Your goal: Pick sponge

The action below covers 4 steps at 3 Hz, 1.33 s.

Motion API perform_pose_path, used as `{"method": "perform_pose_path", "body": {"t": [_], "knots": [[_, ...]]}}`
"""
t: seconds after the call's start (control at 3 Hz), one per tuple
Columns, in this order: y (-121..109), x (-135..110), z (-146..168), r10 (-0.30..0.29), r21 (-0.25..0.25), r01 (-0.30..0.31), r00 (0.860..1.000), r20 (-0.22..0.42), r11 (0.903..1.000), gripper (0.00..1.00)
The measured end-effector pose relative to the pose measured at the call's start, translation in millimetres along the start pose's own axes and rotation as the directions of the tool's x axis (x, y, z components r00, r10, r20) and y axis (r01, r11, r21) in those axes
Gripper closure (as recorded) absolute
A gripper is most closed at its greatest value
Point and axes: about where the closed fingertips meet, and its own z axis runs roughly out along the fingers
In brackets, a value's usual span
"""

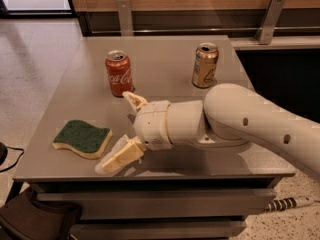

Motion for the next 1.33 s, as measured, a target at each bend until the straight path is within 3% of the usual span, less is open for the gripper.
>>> {"method": "perform_pose_path", "body": {"t": [0.33, 1.0, 1.33], "knots": [[9, 10, 25, 0.026, -0.024, -0.026, 1.0, 0.015, 0.9994, 0.0], [20, 28, 54, 0.072, -0.066, -0.07, 0.997, 0.019, 0.9954, 0.47], [20, 26, 53, 0.071, -0.066, -0.07, 0.997, 0.019, 0.9954, 0.8]]}}
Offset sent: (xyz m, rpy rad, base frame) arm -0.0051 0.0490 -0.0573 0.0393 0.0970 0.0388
